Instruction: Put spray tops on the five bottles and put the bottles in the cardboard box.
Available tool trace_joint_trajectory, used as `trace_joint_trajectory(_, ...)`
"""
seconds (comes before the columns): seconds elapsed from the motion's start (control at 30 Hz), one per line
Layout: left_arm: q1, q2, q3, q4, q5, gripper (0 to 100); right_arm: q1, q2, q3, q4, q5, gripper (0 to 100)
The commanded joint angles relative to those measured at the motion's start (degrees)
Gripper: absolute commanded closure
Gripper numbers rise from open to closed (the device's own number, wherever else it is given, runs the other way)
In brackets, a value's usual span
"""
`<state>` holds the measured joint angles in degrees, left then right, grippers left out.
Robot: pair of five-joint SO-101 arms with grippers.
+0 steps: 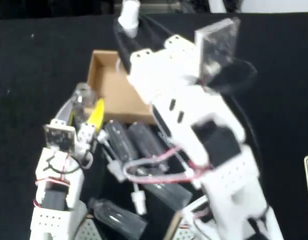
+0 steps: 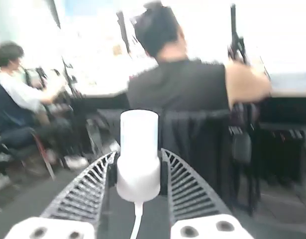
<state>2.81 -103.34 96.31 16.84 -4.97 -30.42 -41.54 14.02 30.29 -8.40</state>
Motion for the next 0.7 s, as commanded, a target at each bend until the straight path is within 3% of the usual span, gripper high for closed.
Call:
trace_joint_trajectory(0.0, 2.95, -0.44, 1.1, -1.14, 0.26, 96, -1.05, -5.41, 1.98, -0.97, -0.35, 98.8)
trace_joint_trajectory(0.3, 4.79, -0.88, 1.1, -1.23, 0.26, 96, -0.97, -13.58, 18.42, -20.13, -7.56, 98.8)
trace_joint_trajectory(0.67, 4.97, -0.97, 1.1, -5.71, 0.35, 96, -4.22, -13.76, 19.82, -19.16, -7.65, 98.8)
